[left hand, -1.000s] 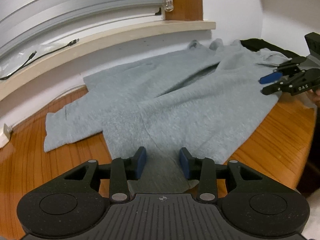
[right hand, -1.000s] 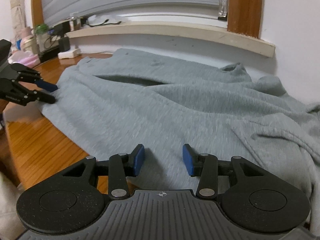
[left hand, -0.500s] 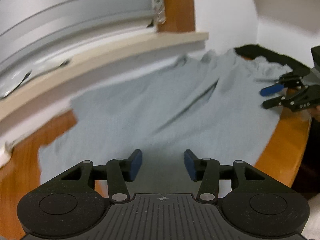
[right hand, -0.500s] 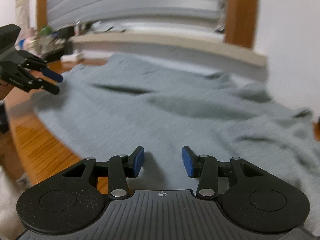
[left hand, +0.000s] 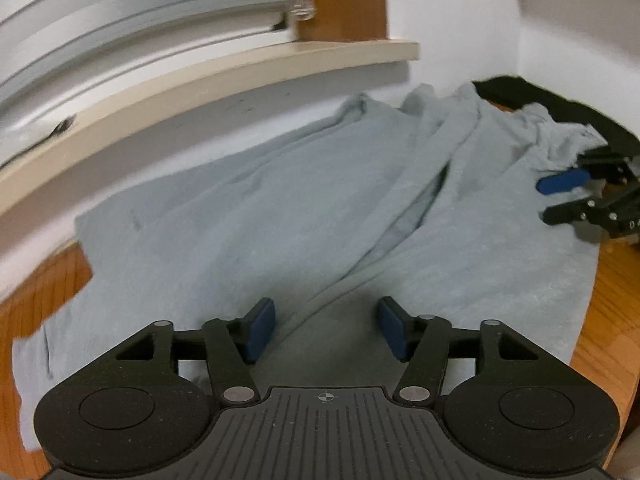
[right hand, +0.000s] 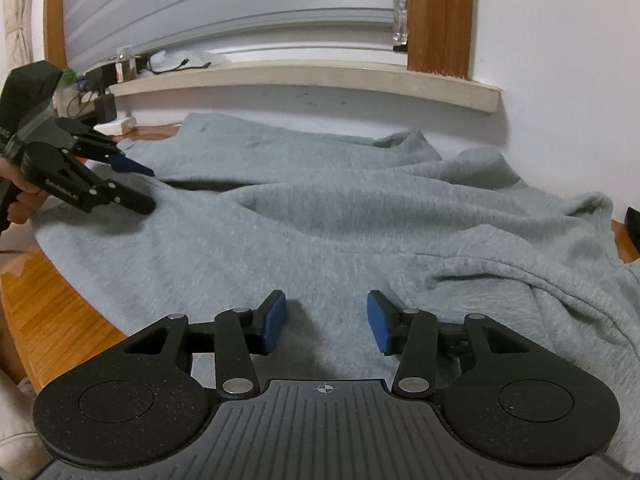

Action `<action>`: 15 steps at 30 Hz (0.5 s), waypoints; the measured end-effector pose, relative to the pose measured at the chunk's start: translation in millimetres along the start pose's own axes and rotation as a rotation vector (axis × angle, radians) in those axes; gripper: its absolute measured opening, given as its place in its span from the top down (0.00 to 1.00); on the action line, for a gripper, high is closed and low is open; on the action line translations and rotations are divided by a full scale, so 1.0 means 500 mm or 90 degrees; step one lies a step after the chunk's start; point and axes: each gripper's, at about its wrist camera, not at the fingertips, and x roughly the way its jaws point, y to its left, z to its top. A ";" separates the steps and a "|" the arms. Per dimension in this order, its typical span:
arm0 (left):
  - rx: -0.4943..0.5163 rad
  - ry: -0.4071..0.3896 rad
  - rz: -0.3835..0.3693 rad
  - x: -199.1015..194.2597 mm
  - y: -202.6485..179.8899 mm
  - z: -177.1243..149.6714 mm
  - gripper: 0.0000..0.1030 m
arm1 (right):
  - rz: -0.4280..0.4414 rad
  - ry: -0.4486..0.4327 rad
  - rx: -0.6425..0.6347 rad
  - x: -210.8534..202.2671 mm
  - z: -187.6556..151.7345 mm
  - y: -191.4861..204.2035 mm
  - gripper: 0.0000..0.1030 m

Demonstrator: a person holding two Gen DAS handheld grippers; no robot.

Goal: Fold clothes

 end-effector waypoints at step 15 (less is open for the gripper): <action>-0.010 -0.090 -0.017 0.050 -0.040 0.081 0.30 | 0.010 -0.006 0.004 -0.002 -0.003 -0.002 0.51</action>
